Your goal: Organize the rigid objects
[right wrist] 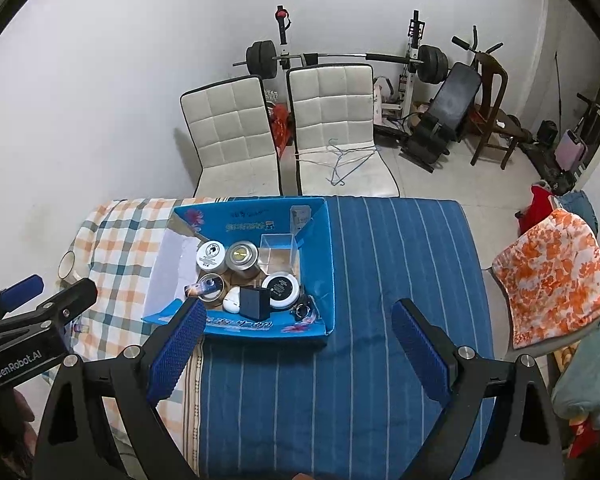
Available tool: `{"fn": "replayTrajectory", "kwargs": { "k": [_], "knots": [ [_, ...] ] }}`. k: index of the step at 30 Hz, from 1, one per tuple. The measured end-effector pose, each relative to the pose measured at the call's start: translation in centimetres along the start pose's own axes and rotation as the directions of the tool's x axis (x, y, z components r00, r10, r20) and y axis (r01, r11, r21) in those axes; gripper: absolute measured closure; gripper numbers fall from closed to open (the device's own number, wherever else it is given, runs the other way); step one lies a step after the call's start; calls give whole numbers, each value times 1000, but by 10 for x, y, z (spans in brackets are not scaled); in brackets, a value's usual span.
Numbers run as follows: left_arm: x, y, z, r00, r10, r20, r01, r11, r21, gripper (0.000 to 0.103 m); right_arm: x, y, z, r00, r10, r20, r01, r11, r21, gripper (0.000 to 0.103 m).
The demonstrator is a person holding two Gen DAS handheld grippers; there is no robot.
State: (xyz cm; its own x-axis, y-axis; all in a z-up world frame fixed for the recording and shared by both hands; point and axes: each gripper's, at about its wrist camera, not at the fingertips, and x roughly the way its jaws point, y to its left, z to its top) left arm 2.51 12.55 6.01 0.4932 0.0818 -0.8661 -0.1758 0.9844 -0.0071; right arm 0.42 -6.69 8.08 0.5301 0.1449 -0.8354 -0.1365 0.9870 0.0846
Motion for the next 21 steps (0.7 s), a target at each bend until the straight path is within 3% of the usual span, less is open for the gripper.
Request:
{"fn": "replayTrajectory", "kwargs": {
  "k": [21],
  "knots": [
    [-8,13,-11,1000,-6,9,6,999,-41,6,-2,9,-5,1000,-24,17,25,998,-52,7]
  ]
}}
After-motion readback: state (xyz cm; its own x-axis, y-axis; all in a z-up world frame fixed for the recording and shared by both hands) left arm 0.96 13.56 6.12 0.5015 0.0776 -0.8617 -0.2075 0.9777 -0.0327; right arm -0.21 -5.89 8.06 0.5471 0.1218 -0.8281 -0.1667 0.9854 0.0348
